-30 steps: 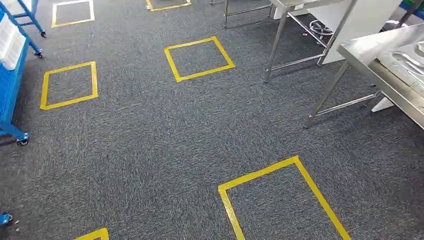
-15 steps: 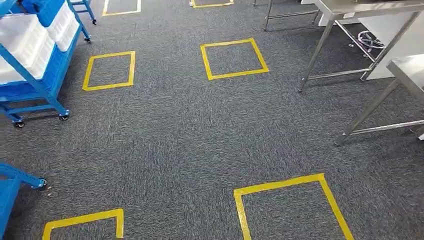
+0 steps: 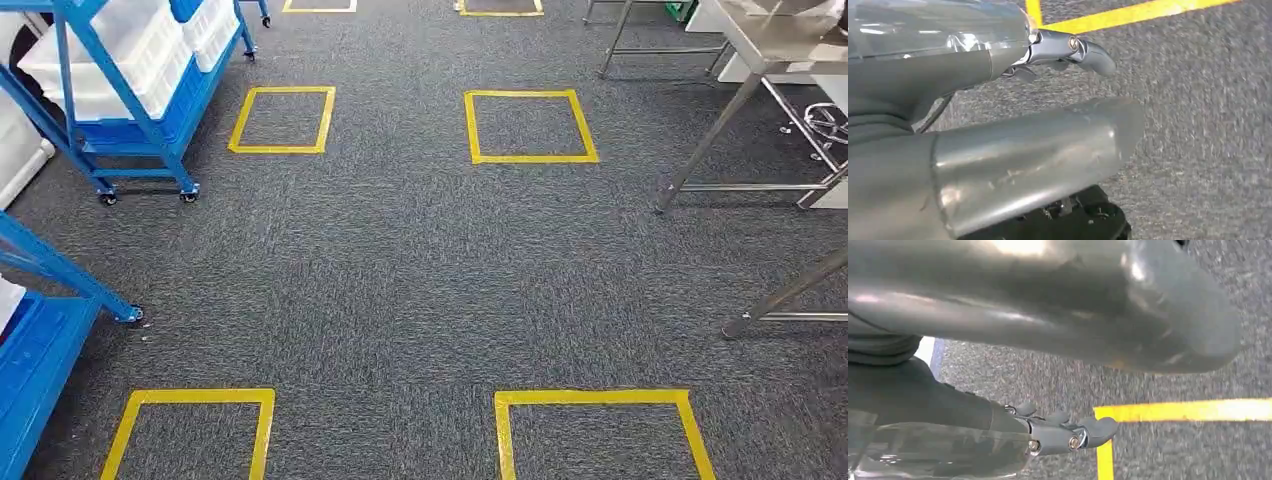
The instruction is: Take the parts from the cabinet and place them on the table.
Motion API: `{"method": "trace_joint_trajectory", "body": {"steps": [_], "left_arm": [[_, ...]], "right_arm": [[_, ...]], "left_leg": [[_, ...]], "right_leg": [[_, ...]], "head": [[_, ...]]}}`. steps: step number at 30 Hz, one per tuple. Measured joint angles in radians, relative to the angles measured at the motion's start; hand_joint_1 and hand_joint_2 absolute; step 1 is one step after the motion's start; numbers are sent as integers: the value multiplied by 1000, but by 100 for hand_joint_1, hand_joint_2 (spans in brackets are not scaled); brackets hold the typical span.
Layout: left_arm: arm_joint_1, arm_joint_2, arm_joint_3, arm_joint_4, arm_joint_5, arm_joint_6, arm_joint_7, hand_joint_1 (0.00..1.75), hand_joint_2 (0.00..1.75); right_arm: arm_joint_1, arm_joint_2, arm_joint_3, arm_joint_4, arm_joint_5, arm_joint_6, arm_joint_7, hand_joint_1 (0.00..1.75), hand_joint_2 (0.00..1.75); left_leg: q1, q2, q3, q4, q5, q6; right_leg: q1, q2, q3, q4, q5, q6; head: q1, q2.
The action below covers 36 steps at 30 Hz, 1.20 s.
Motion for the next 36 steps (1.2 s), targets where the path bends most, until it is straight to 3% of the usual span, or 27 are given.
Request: {"method": "trace_joint_trajectory", "body": {"steps": [1,2,4,5,6,8,9,10,13,14,15,16,17,19,20,21,23,24,25,26,29,30,31,32,34,35,36], "left_arm": [[-2,0,0,0,0,0,0,0,0],[-4,0,0,0,0,-1,0,0,0],[-6,0,1,0,0,-2,0,0,0],[-5,0,2,0,0,-2,0,0,0],[-4,0,3,0,0,-3,0,0,0],[-4,0,3,0,0,-3,0,0,0],[-4,0,3,0,0,-3,0,0,0],[-6,0,4,0,0,-5,0,0,0],[-2,0,4,0,0,-6,1,0,0],[0,0,5,0,0,-6,2,0,0],[1,1,5,0,0,-5,2,0,0],[1,0,5,0,0,-5,3,0,0],[-1,-2,5,0,0,-5,7,0,0],[-2,-2,5,0,0,0,12,0,0],[0,-3,5,0,-1,2,16,0,0],[2,-3,5,0,-1,5,21,0,0],[6,-3,5,0,-2,6,26,0,0],[5,-3,5,0,-3,6,26,0,0],[2,-3,5,0,-4,6,26,0,0],[-2,-3,5,0,-7,6,25,0,0],[3,-2,5,0,-13,3,21,0,0],[3,-3,5,0,-15,3,20,0,0],[2,-4,5,0,-17,3,19,0,0],[0,-4,5,0,-19,2,19,0,0],[-6,-4,5,0,-20,2,23,0,0],[-5,-4,5,0,-20,2,25,0,0],[-5,-4,5,0,-20,2,28,0,0]], "right_arm": [[2,1,0,0,2,0,-2,0,0],[3,1,0,1,2,0,-2,0,0],[6,1,0,2,2,-1,-2,0,0],[7,1,0,2,2,-1,-2,0,0],[7,0,0,2,2,-1,-2,0,0],[8,0,0,2,2,-1,-2,0,0],[10,0,0,2,2,-2,-2,0,0],[11,0,0,2,2,-2,-2,0,0],[6,0,0,2,3,-3,-3,0,0],[4,0,0,2,6,-5,-3,0,0],[5,1,0,2,8,-6,-2,0,0],[6,1,0,2,9,-7,0,0,0],[9,0,0,2,10,-9,7,0,0],[14,0,0,2,15,-18,24,0,0],[14,-1,-1,2,18,-24,33,0,0],[14,-1,-1,2,21,-29,40,0,0],[13,0,0,2,26,-36,48,0,0],[13,1,-1,2,29,-38,48,0,0],[14,1,0,2,36,-42,48,0,0],[14,2,0,2,43,-45,48,0,0],[1,3,5,2,63,-48,44,0,0],[0,3,7,2,69,-49,45,0,0],[0,3,8,2,73,-52,45,0,0],[1,4,8,3,74,-53,50,0,0],[5,5,8,4,75,-57,61,0,0],[7,5,8,5,75,-59,67,0,0],[8,5,8,5,76,-61,72,0,0]], "left_leg": [[2,-7,1,-4,3,10],[2,-15,-2,-4,4,12],[-2,-38,-2,-3,3,14],[-3,-52,-1,-3,3,14],[-3,-65,1,-1,3,13],[-1,-93,3,6,0,9],[-1,-105,1,12,-3,4],[-6,-113,-6,19,-6,-2],[-1,-142,-13,14,2,-21],[-1,-153,-19,13,3,-28],[0,-134,-18,23,-5,-30],[-5,-82,-33,58,-30,-32],[-4,-51,-70,134,-73,-36],[2,-31,-143,289,-139,-42],[5,-29,-161,328,-145,-44],[6,-26,-155,317,-128,-46],[7,-13,-77,170,-47,-43],[6,10,-27,78,-10,-39],[-2,59,0,23,-18,-34],[-9,47,3,19,-15,-24],[-14,18,-8,16,-13,-10],[-2,6,7,1,-4,0],[-3,-2,8,-4,-2,4],[-2,-10,7,-4,1,10],[-4,-32,5,-4,2,13],[-5,-46,4,-3,1,13],[-5,-60,5,-3,1,13]], "right_leg": [[0,46,-23,47,-36,0],[0,71,-60,123,-78,1],[-1,84,-137,272,-133,4],[-1,85,-152,293,-124,4],[-1,86,-145,266,-92,3],[-3,101,-80,112,9,-1],[-7,136,-46,27,46,-3],[-5,175,-40,12,27,-4],[2,143,-41,11,32,-18],[-3,131,-39,2,37,-25],[-8,116,-35,-6,43,-34],[-6,106,-33,-8,42,-41],[-3,91,-33,-8,41,-47],[2,63,-35,-7,37,-53],[4,49,-34,-7,37,-52],[4,38,-33,-7,36,-51],[4,14,-26,-6,31,-47],[4,4,-21,-6,27,-43],[8,-6,-18,-5,23,-38],[12,-14,-19,-3,20,-30],[10,-39,-9,-9,20,-17],[7,-30,-6,-5,11,-8],[3,29,-12,18,-7,-3],[1,65,-39,74,-45,-3],[0,84,-117,227,-114,-3],[0,86,-154,293,-133,-3],[0,86,-167,307,-119,-3]], "head": [[5,0],[9,0],[9,0],[9,0],[9,0],[10,0],[10,0],[11,0],[9,0],[9,0],[8,0],[5,0],[-2,0],[-2,0],[-3,0],[-2,0],[-3,0],[-3,0],[-3,0],[-1,0],[0,0],[-1,0],[7,0],[11,0],[11,0],[11,0],[11,0]]}}
